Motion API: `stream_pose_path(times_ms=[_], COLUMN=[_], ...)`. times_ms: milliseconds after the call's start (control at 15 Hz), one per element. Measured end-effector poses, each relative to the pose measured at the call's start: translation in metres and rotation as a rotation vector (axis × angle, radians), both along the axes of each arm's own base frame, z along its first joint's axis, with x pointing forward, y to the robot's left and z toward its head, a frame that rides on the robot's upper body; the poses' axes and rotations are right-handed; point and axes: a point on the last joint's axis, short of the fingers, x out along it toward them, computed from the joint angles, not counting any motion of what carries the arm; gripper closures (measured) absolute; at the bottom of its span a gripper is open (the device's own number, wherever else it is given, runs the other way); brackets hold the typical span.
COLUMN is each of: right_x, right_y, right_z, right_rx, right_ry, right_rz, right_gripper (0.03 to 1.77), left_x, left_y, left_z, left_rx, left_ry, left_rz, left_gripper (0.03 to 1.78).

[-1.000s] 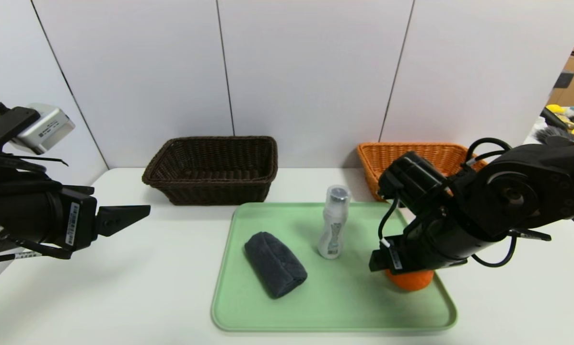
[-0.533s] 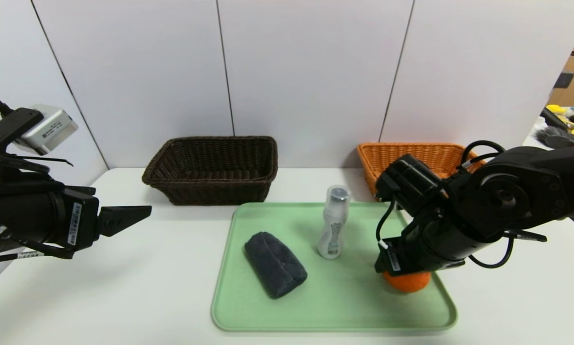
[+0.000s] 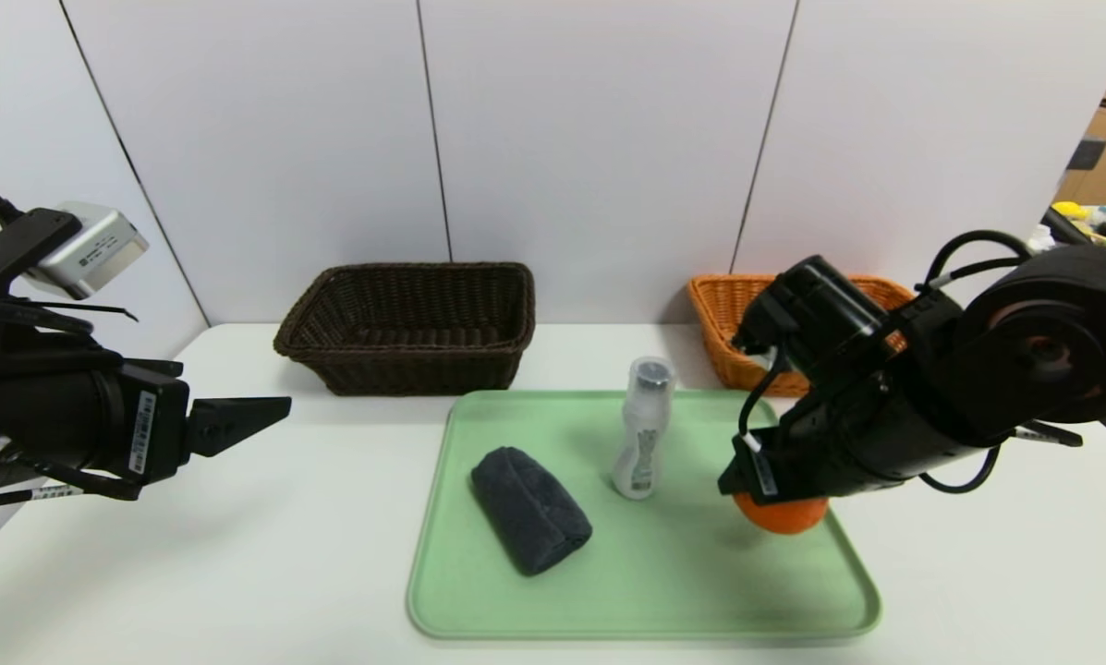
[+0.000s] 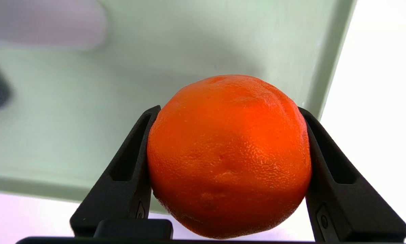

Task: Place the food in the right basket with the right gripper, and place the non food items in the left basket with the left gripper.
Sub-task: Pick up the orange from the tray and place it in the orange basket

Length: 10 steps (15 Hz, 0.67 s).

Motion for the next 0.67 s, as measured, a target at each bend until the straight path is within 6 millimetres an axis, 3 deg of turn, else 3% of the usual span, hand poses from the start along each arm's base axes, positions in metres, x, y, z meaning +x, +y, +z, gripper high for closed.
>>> stream_pose_path(times_ms=[333,533,667], right_x=[0.01,0.028,0.045], right_y=[-0.002,-0.026,-0.046], right_z=[0.08,0.118,0.129], right_rx=[0.15,0.189,0.181], right_ry=[-0.263,-0.4,-0.455], right_rz=[-0.029,-0.104,-0.163], right_gripper=[0.61,0.62,0.62], left_x=[0.0,-0.001,-0.001], left_y=[0.0,0.0,0.0], left_z=[0.0,0.0,0.0], left_rx=[0.001,0.002,0.002], left_ry=[-0.001,-0.002,-0.002], left_rz=[0.003,0.004,0.004], left_gripper=[0.12,0.12,0.12])
